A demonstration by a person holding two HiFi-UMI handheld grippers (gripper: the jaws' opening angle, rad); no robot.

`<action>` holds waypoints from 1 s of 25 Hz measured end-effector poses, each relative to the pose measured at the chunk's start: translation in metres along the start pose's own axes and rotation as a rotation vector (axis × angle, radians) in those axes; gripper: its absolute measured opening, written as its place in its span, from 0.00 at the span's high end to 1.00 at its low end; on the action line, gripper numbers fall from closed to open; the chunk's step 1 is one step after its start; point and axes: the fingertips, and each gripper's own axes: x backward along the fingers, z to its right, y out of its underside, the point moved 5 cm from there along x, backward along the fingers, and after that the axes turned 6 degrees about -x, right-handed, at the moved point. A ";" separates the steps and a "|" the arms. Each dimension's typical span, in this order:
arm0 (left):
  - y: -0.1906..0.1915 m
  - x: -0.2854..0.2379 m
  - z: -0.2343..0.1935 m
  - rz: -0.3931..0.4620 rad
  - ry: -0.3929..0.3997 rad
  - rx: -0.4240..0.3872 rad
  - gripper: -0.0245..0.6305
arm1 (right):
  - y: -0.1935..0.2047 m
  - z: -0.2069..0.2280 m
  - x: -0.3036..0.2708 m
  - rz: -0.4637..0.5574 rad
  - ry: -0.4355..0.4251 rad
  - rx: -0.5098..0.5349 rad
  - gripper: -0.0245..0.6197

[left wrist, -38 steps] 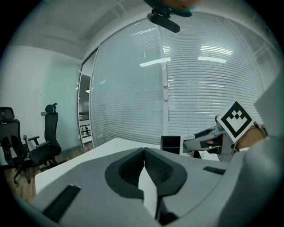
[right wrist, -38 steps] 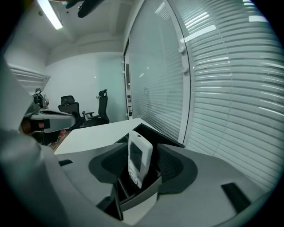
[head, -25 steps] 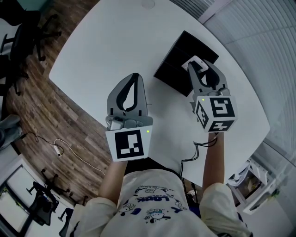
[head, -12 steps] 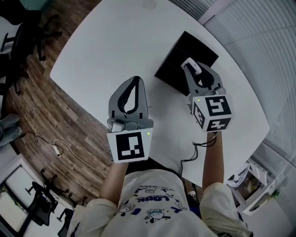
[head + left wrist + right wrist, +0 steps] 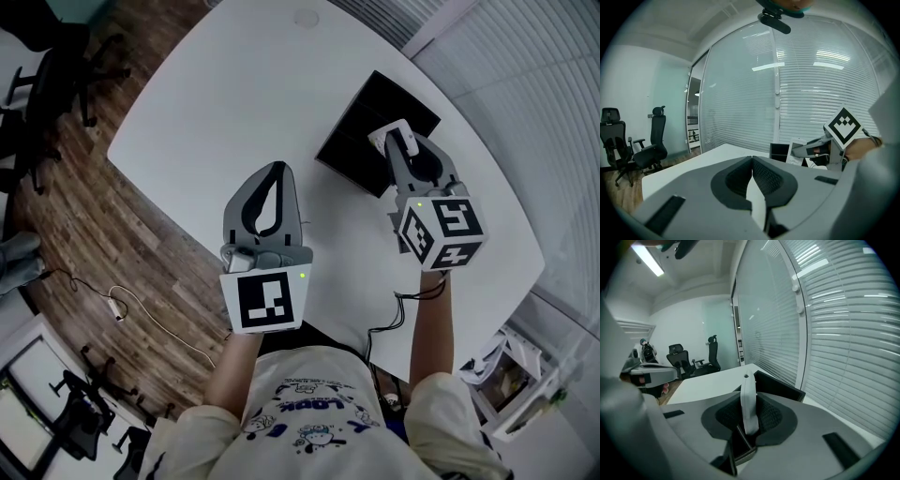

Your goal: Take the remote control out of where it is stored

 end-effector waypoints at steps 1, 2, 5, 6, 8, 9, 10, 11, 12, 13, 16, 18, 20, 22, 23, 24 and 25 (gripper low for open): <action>-0.002 0.001 -0.001 0.004 -0.001 -0.001 0.94 | -0.004 -0.001 0.002 0.010 -0.004 -0.009 0.84; -0.004 0.001 -0.002 0.009 -0.001 -0.002 0.94 | -0.009 -0.002 0.005 0.018 -0.006 -0.012 0.84; -0.012 0.006 -0.004 0.029 0.000 0.002 0.94 | -0.025 -0.006 0.018 0.053 0.007 -0.005 0.84; -0.015 0.008 -0.004 0.038 0.000 0.003 0.94 | -0.031 -0.008 0.024 0.068 0.014 -0.002 0.84; -0.023 0.013 -0.004 0.059 0.002 0.000 0.94 | -0.042 -0.013 0.037 0.098 0.028 0.003 0.84; -0.027 0.016 -0.004 0.068 0.002 -0.002 0.94 | -0.047 -0.015 0.043 0.112 0.033 0.005 0.84; -0.031 0.019 -0.003 0.076 0.002 -0.003 0.94 | -0.052 -0.018 0.050 0.124 0.036 0.005 0.84; -0.036 0.022 -0.002 0.083 0.001 -0.005 0.94 | -0.056 -0.021 0.057 0.136 0.038 0.006 0.84; -0.040 0.025 -0.002 0.091 0.000 -0.007 0.94 | -0.060 -0.023 0.064 0.149 0.039 0.006 0.84; -0.045 0.029 -0.002 0.101 -0.003 -0.008 0.94 | -0.063 -0.027 0.071 0.161 0.040 0.007 0.84; -0.061 0.041 -0.005 0.144 -0.011 -0.011 0.94 | -0.073 -0.040 0.087 0.191 0.038 0.013 0.84; -0.070 0.052 -0.008 0.168 -0.015 -0.020 0.94 | -0.076 -0.051 0.098 0.205 0.038 0.011 0.84; -0.078 0.065 -0.009 0.188 -0.022 -0.025 0.94 | -0.076 -0.063 0.108 0.218 0.038 0.007 0.84; -0.083 0.080 -0.012 0.205 -0.032 -0.025 0.94 | -0.074 -0.075 0.118 0.227 0.036 0.007 0.84; -0.084 0.087 -0.013 0.210 -0.037 -0.024 0.94 | -0.073 -0.083 0.123 0.231 0.035 0.008 0.84; -0.085 0.094 -0.015 0.213 -0.042 -0.023 0.94 | -0.072 -0.090 0.127 0.234 0.032 0.008 0.84; -0.085 0.101 -0.017 0.213 -0.048 -0.023 0.94 | -0.070 -0.097 0.131 0.235 0.027 0.008 0.84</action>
